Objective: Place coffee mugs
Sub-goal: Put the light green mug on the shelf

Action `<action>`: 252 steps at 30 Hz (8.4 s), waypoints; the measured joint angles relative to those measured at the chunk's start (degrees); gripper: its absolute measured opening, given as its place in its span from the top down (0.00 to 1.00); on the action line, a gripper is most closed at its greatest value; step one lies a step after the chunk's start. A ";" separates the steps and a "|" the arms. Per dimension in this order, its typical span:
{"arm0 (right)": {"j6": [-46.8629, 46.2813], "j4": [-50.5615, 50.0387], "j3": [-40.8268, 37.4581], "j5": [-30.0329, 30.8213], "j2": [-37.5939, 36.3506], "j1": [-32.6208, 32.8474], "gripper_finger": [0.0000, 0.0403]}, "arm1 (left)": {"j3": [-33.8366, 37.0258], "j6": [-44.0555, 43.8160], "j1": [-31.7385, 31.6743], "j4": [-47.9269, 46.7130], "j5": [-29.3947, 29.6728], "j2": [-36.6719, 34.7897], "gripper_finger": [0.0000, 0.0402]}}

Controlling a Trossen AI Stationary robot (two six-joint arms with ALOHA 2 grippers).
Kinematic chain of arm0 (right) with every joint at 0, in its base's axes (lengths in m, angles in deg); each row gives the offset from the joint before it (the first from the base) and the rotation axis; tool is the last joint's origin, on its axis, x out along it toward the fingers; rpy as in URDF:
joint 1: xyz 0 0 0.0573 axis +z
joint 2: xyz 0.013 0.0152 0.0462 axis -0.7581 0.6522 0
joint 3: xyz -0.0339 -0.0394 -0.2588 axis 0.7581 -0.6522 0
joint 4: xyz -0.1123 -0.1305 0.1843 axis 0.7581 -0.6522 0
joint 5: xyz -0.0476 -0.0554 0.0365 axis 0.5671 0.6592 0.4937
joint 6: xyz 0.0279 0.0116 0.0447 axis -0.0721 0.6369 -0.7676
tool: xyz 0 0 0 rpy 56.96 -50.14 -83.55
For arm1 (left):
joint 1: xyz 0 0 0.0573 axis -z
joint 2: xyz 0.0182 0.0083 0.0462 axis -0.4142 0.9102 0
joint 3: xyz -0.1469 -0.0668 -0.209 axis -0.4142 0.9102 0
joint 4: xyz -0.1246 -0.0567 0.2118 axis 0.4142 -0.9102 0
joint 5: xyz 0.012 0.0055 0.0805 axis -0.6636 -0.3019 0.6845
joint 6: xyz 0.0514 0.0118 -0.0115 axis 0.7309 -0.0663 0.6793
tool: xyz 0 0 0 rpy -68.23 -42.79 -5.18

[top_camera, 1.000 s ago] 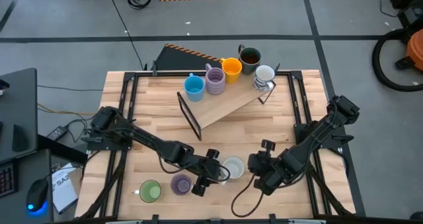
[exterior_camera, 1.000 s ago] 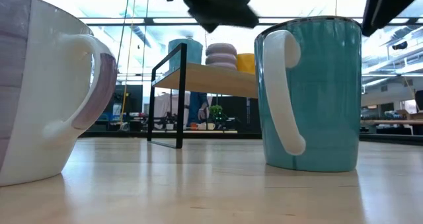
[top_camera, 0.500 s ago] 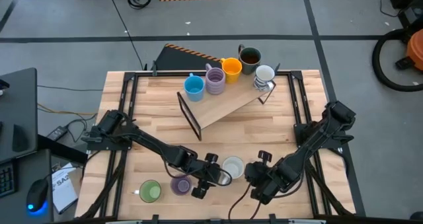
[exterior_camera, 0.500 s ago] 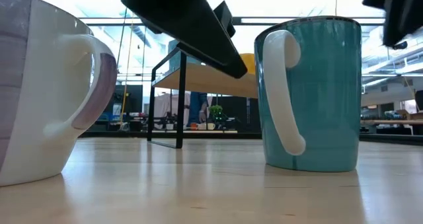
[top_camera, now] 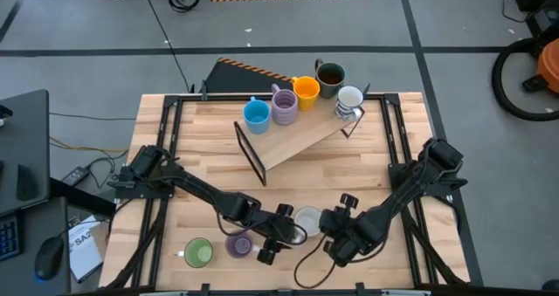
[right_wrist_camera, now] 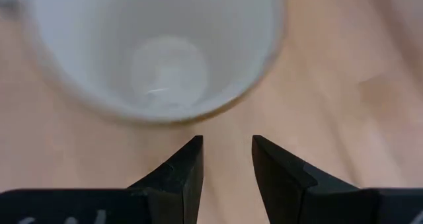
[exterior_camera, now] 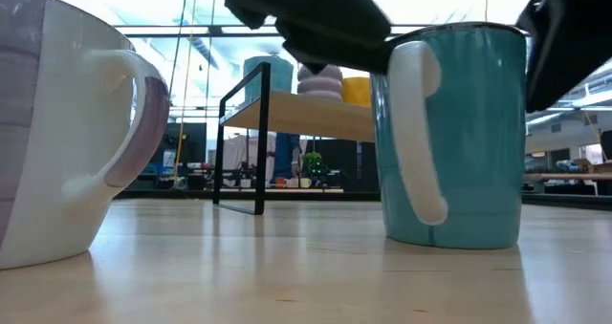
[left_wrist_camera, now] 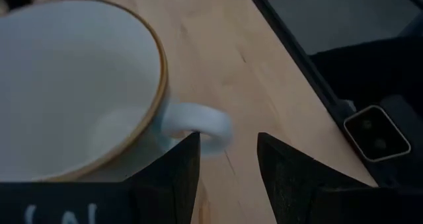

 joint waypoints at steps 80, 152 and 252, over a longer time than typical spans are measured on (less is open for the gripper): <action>-0.24 17.39 -5.29 7.63 -5.28 3.38 0.67 | 1.91 5.62 0.03 -8.26 5.98 -8.26 0.65; 15.41 68.96 -15.93 26.24 11.47 4.27 0.89 | 5.38 -0.54 3.59 -6.41 11.19 -11.53 0.65; 61.64 77.15 -40.57 -24.21 -35.04 -46.68 0.70 | 5.38 4.07 0.54 -14.24 9.63 -28.61 0.65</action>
